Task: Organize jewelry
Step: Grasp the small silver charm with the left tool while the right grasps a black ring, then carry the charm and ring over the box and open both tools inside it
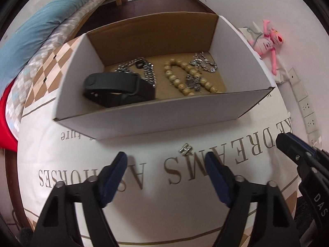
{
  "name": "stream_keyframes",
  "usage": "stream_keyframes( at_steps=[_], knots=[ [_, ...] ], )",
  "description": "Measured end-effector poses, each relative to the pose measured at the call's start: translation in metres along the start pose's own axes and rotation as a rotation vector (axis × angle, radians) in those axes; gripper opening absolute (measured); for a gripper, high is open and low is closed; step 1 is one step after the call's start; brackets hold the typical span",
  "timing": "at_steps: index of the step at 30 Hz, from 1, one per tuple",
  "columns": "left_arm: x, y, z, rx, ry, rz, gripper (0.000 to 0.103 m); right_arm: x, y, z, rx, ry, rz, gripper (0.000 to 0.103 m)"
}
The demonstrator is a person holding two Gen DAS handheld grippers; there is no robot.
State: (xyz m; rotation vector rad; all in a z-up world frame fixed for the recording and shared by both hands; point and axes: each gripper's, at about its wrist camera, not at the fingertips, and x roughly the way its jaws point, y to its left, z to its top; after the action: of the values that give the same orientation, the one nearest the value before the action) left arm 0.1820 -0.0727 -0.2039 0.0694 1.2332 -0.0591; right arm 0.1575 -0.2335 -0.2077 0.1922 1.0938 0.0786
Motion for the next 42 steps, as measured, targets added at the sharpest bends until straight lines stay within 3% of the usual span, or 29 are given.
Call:
stream_keyframes(
  at_steps=[3,8,13,19,26,36,39,42],
  knots=[
    [0.002,-0.003,0.001,0.012,-0.010,-0.007,0.059,0.001,-0.002,0.002,0.008,-0.003,0.001,0.013],
    [-0.001,-0.013,0.003,0.038,-0.031,-0.018,0.029,0.003,-0.004,0.003,0.018,0.001,0.004,0.013],
    [0.000,-0.016,0.008,0.060,-0.041,-0.034,0.009,0.003,-0.006,0.003,0.024,0.002,0.002,0.013],
    [-0.004,-0.014,0.003,0.058,-0.039,-0.053,0.005,-0.002,-0.004,0.004,0.023,-0.004,0.013,0.013],
    [-0.055,0.014,-0.010,-0.026,-0.054,-0.160,0.003,-0.036,0.011,0.013,0.013,-0.041,0.089,0.013],
    [-0.128,0.073,0.026,-0.135,-0.162,-0.241,0.003,-0.088,0.041,0.062,0.009,-0.143,0.224,0.013],
    [-0.125,0.074,0.035,-0.131,-0.144,-0.253,0.004,-0.088,0.051,0.075,-0.013,-0.151,0.217,0.012],
    [-0.109,0.071,0.023,-0.148,-0.100,-0.232,0.007,-0.085,0.050,0.075,-0.011,-0.151,0.208,0.012]
  ],
)
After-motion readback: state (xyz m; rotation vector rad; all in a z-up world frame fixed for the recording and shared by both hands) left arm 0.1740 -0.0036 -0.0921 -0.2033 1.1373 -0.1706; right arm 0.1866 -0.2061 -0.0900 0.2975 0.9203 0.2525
